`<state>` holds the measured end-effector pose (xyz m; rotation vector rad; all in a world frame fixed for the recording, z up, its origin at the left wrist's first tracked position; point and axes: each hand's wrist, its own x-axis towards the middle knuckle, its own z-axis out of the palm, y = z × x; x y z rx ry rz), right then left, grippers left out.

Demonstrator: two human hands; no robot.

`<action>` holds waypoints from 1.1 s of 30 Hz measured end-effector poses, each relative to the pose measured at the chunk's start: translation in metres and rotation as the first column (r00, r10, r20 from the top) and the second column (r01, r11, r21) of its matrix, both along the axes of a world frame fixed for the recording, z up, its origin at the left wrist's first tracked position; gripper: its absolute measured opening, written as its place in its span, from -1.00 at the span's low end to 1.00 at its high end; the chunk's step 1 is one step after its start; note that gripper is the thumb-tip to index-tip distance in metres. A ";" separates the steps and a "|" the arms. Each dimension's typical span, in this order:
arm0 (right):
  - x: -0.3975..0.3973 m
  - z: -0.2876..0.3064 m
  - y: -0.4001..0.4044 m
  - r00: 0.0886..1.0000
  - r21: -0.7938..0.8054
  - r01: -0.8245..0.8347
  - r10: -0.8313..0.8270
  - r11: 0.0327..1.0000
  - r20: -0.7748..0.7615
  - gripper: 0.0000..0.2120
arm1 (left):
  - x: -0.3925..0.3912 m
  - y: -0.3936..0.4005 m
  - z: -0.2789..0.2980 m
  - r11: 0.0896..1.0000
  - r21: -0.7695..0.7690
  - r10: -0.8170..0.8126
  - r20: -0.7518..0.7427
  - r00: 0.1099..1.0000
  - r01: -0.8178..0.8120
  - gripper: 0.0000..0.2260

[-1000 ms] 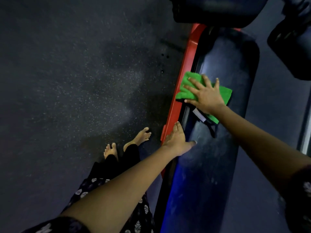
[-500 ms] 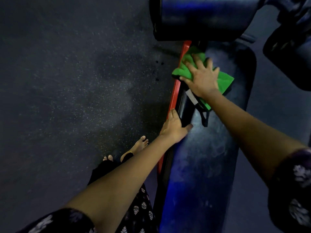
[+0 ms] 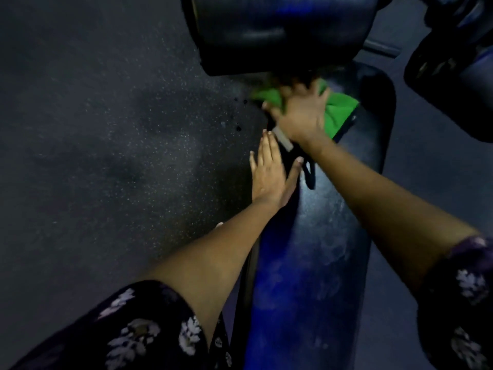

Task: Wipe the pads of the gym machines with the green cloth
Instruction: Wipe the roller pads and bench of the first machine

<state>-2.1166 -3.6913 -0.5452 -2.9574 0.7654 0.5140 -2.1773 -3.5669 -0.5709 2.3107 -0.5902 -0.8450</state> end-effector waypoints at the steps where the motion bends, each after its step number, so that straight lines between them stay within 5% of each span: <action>1: -0.008 0.000 0.001 0.987 0.026 -0.161 0.161 0.987 0.007 -0.44 | 0.000 0.000 -0.002 1.000 0.001 -0.006 0.041 0.999 0.006 -0.27; 3: -0.014 0.001 -0.019 0.967 0.026 -0.252 0.251 0.967 0.045 -0.37 | 0.002 -0.001 -0.005 1.000 0.002 -0.016 0.072 0.997 0.016 -0.24; 6: -0.023 -0.004 -0.057 0.992 -0.008 0.060 -0.059 0.998 0.108 -0.46 | -0.002 0.000 -0.005 0.999 -0.022 -0.022 0.062 0.998 0.024 -0.18; 10: -0.023 -0.004 -0.058 0.862 0.051 0.465 -0.465 0.884 0.201 -0.43 | 0.000 0.000 -0.007 0.999 -0.052 -0.004 0.071 0.997 0.008 -0.11; 12: -0.028 -0.005 -0.033 0.899 0.061 0.407 -0.412 0.911 0.149 -0.39 | -0.001 0.001 -0.007 0.996 -0.094 0.012 0.044 0.999 -0.008 -0.01; 14: -0.045 -0.004 -0.017 0.981 0.053 0.133 -0.139 0.990 0.131 -0.38 | -0.001 0.001 -0.007 0.989 -0.143 0.029 0.020 0.999 -0.026 0.04; 17: -0.070 0.000 -0.053 0.980 0.040 -0.173 0.168 0.984 0.110 -0.33 | 0.000 0.000 -0.009 0.984 -0.172 0.050 0.013 0.999 -0.047 0.06; 20: -0.081 -0.002 -0.080 0.980 0.005 0.141 -0.140 0.990 0.143 -0.39 | 0.000 -0.001 -0.011 0.982 -0.184 0.051 0.003 0.999 -0.050 0.09; 24: -0.082 -0.009 -0.031 0.789 -0.014 0.592 -0.576 0.806 0.212 -0.42 | -0.001 0.000 -0.012 0.971 -0.225 0.069 -0.044 0.997 -0.077 0.08; 27: -0.095 -0.007 0.023 0.766 0.004 0.626 -0.616 0.780 0.183 -0.43 | 0.001 -0.002 -0.010 0.959 -0.254 0.106 -0.102 0.989 -0.129 0.05; 30: -0.119 -0.002 0.069 0.802 0.164 0.537 -0.561 0.827 0.206 -0.51 | 0.002 -0.003 -0.007 0.945 -0.204 0.218 -0.184 0.958 -0.254 -0.30; 31: -0.125 0.001 0.073 0.765 0.288 0.527 -0.594 0.799 0.249 -0.56 | -0.003 0.000 -0.005 0.936 -0.173 0.270 -0.211 0.940 -0.307 -0.42; 33: -0.135 0.010 0.068 0.548 0.509 0.560 -0.753 0.654 0.364 -0.61 | -0.012 0.009 0.004 0.936 -0.098 0.303 -0.262 0.916 -0.338 -0.49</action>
